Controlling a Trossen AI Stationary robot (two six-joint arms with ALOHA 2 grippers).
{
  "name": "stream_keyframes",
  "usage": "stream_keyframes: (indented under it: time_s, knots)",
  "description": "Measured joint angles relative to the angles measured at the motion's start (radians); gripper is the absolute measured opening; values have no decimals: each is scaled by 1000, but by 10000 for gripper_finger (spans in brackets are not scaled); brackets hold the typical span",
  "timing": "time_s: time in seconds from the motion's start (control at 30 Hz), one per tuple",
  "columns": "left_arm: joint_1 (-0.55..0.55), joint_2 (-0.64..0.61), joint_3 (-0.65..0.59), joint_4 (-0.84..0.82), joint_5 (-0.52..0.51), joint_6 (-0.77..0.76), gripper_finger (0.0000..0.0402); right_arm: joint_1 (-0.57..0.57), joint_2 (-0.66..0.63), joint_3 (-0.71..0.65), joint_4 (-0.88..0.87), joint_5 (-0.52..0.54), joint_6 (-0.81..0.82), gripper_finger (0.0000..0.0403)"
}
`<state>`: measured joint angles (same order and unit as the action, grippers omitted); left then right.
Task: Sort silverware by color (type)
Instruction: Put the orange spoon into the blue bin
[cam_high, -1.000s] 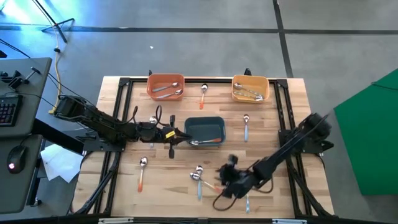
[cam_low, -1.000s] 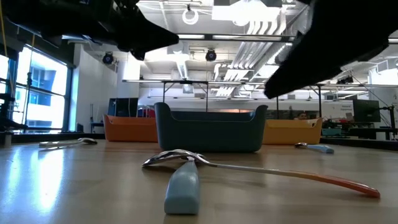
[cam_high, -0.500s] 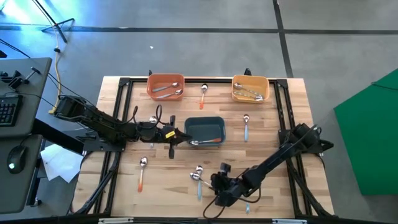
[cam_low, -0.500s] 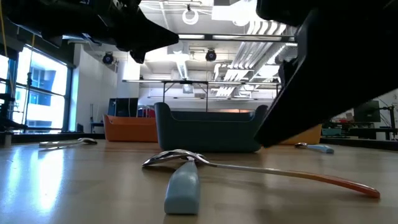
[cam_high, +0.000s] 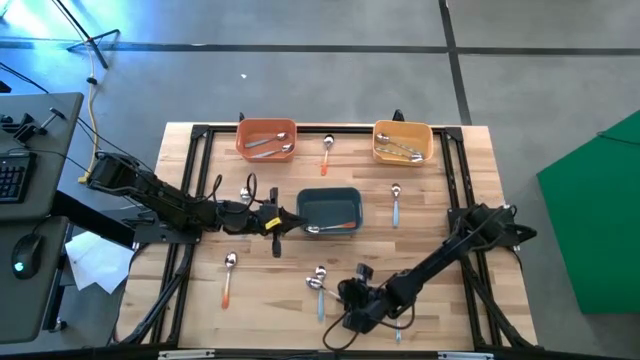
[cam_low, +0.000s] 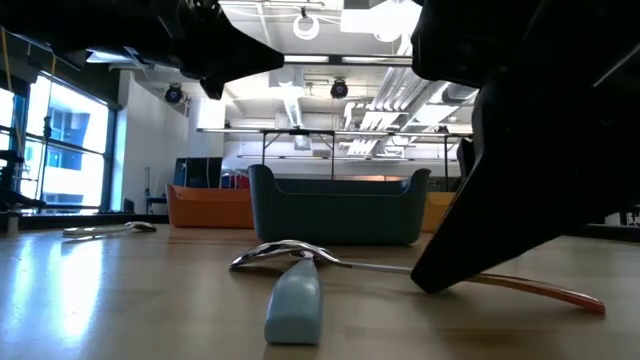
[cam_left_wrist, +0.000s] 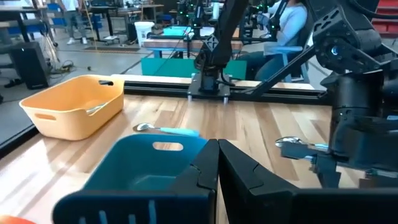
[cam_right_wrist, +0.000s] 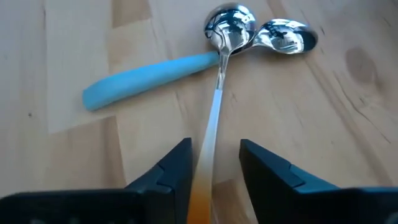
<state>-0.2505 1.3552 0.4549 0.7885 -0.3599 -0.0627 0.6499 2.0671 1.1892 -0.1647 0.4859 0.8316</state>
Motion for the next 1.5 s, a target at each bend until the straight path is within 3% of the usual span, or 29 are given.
stream_keyframes:
  time_s: [0.23,0.4,0.53,0.73,0.87,1.2,1.5]
  knots:
    - [-13,0,0,-6,-1,6,1,-39,-25,-3,-34,-49,-93,15]
    - [-32,0,0,-3,-22,12,1,-78,-61,-10,-41,-68,-174,18]
    - [-34,0,0,3,-45,12,1,-100,-161,-8,-31,-54,-269,7]
    - [-34,0,0,25,-45,2,1,-195,-361,-6,-191,-11,-381,0]
    - [-34,0,0,23,-45,-4,1,-319,-421,-6,-300,-28,-467,0]
    - [-34,0,0,24,-45,-4,1,-591,-347,-7,-295,-211,-659,0]
    - [-34,0,0,28,-45,-5,1,-669,-242,-7,-236,-314,-701,0]
